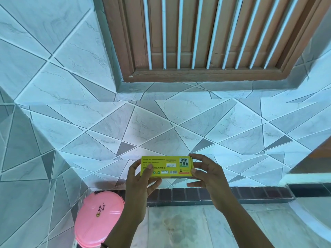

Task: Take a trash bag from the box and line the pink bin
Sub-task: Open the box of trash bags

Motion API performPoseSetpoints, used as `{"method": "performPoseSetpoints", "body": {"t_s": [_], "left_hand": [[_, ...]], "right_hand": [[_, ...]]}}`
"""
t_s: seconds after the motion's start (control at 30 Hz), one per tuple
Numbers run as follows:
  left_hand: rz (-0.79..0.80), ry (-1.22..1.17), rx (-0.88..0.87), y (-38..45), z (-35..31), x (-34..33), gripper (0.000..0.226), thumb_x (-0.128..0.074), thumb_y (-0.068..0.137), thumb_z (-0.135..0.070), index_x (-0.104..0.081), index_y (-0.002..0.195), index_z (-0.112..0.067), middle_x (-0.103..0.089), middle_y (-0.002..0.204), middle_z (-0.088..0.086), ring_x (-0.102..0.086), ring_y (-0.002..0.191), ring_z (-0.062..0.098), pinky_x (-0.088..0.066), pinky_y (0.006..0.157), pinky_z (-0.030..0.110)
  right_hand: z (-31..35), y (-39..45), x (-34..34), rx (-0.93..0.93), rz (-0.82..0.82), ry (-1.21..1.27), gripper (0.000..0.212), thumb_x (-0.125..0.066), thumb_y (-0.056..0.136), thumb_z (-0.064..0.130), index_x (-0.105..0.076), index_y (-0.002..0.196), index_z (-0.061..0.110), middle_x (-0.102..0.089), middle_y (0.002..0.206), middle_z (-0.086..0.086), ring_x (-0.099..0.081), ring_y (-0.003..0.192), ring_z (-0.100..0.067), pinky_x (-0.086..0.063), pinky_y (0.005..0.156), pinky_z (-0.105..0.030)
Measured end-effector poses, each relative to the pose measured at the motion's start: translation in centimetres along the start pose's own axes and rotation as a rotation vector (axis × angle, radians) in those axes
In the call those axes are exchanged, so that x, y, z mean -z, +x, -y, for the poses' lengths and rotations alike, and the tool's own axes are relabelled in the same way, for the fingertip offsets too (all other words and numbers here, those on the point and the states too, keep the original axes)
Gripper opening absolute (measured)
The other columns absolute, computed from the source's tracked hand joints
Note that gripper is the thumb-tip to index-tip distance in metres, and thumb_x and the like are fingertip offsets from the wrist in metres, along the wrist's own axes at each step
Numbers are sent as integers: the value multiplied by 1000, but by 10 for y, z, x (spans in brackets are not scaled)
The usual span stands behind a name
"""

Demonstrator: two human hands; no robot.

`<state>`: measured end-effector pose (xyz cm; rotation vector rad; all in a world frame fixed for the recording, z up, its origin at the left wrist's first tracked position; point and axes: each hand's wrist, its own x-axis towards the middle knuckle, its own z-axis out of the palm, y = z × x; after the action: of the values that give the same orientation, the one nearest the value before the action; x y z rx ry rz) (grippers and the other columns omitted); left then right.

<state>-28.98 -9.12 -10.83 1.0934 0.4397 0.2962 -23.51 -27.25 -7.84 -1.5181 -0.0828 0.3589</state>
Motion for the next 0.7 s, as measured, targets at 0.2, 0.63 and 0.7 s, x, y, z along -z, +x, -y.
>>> {"method": "performPoseSetpoints", "body": {"t_s": [0.2, 0.63, 0.7], "left_hand": [[-43, -59, 30, 1, 2, 9, 19, -55, 89, -21, -57, 106, -12, -70, 84, 9, -63, 76, 29, -59, 65, 33], [-31, -92, 15, 1, 2, 14, 66, -83, 44, -52, -63, 96, -16, -74, 84, 7, -70, 78, 26, -59, 67, 34], [-55, -89, 4, 1, 2, 12, 63, -83, 49, -52, -63, 96, -17, -74, 82, 5, -70, 76, 25, -60, 66, 34]], "right_hand": [[-1, -4, 6, 19, -8, 111, 42, -42, 91, -7, -65, 111, 22, -73, 89, -14, -72, 73, -34, -59, 51, -34], [-21, -2, -3, 681, -256, -785, 40, -52, 80, 12, -55, 109, 39, -57, 119, 9, -45, 111, 0, -32, 88, 1], [-20, -1, -5, 741, -271, -794, 26, -51, 81, 18, -59, 100, 34, -60, 107, 15, -44, 104, 3, -30, 89, 0]]}}
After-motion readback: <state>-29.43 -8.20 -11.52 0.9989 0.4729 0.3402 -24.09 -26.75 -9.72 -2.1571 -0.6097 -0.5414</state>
